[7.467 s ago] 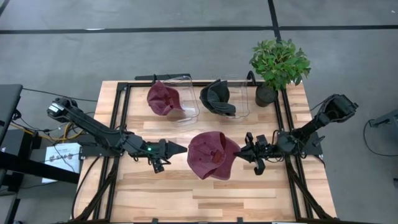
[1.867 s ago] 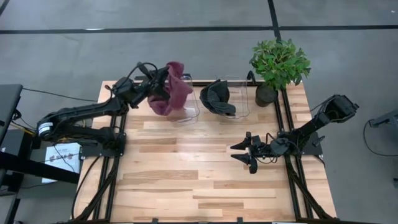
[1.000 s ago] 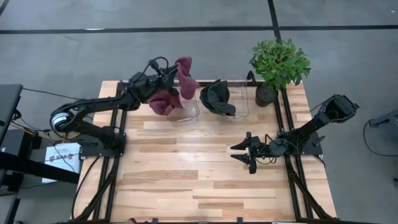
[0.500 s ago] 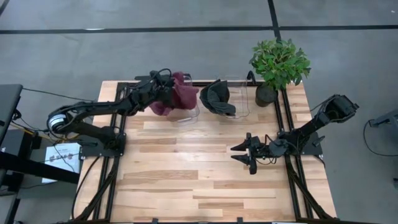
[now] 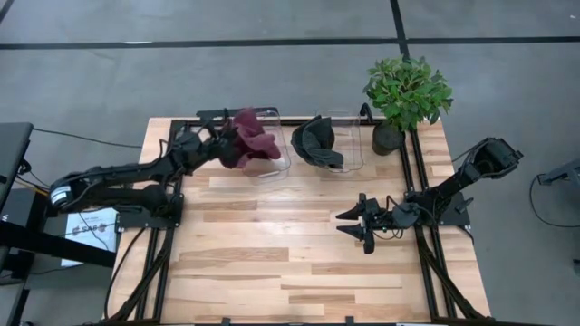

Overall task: Pick & Place hat
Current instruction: Put the red cap in the left transparent bin

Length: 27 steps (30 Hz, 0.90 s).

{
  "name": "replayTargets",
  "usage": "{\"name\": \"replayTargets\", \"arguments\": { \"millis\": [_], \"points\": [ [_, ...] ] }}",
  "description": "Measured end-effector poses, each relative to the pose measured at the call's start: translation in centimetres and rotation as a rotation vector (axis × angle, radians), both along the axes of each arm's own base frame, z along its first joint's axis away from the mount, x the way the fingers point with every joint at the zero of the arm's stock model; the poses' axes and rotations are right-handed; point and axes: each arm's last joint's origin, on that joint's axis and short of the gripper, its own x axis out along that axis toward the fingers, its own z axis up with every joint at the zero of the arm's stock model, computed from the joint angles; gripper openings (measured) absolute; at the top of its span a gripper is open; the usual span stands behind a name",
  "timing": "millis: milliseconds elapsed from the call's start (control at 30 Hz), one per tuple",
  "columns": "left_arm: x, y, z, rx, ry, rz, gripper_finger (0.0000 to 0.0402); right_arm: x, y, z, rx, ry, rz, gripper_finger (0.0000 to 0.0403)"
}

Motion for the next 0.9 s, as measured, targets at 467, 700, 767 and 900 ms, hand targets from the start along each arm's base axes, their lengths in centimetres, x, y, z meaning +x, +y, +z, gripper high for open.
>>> {"name": "replayTargets", "arguments": {
  "millis": [467,700,767,900],
  "points": [
    [-0.9,-2.2,-3.4,-0.065,0.076,-0.075,0.0028,0.0,0.0,0.1,0.005,-0.010,-0.001,0.0167],
    [-0.8,-2.3,-3.4,-0.052,0.086,-0.048,0.0028,0.0,0.0,0.1,0.004,-0.008,-0.001,0.0168],
    [-0.8,-2.4,-3.4,-0.041,0.096,-0.028,0.0028,0.0,0.0,0.1,0.004,-0.007,-0.002,0.0168],
    [-0.7,-2.7,-3.4,-0.009,0.123,-0.003,0.0028,0.0,0.0,0.1,0.003,-0.006,-0.001,0.0166]
  ]
}}
